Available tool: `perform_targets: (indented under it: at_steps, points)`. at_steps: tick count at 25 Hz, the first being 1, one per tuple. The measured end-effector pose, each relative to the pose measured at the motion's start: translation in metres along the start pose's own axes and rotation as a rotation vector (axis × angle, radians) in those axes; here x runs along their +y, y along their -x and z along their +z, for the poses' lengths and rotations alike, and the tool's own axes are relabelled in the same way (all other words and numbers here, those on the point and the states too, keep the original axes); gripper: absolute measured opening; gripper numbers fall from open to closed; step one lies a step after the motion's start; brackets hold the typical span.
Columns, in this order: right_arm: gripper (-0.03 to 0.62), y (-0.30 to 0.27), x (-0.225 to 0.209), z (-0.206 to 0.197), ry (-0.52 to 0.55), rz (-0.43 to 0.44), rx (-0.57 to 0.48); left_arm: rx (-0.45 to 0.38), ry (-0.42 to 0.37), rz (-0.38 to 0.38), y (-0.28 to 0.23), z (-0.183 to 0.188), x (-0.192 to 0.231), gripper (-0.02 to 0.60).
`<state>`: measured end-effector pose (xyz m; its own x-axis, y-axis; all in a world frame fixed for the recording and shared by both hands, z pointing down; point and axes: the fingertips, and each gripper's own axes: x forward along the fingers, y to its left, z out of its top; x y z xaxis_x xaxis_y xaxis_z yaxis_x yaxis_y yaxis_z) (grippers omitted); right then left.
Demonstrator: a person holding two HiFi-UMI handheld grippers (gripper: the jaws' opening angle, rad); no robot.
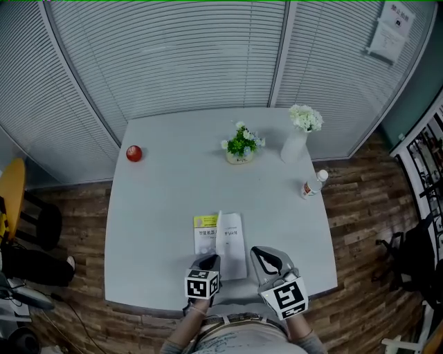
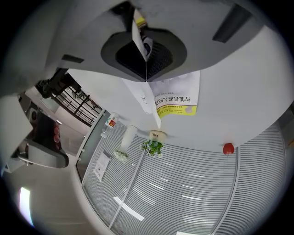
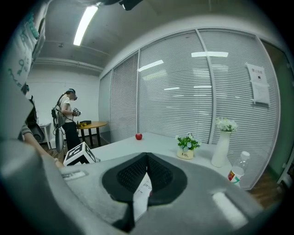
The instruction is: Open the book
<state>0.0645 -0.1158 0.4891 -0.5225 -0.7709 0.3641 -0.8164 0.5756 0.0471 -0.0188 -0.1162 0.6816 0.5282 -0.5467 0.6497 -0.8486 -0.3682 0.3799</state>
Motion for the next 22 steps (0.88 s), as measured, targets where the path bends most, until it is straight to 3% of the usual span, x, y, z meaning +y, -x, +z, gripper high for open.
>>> perform_targets:
  at_steps: [22]
  points:
    - [0.003,-0.023,0.027,0.007,-0.001,-0.003,0.004,0.009,0.034,0.026,0.026,-0.003,0.048,0.003]
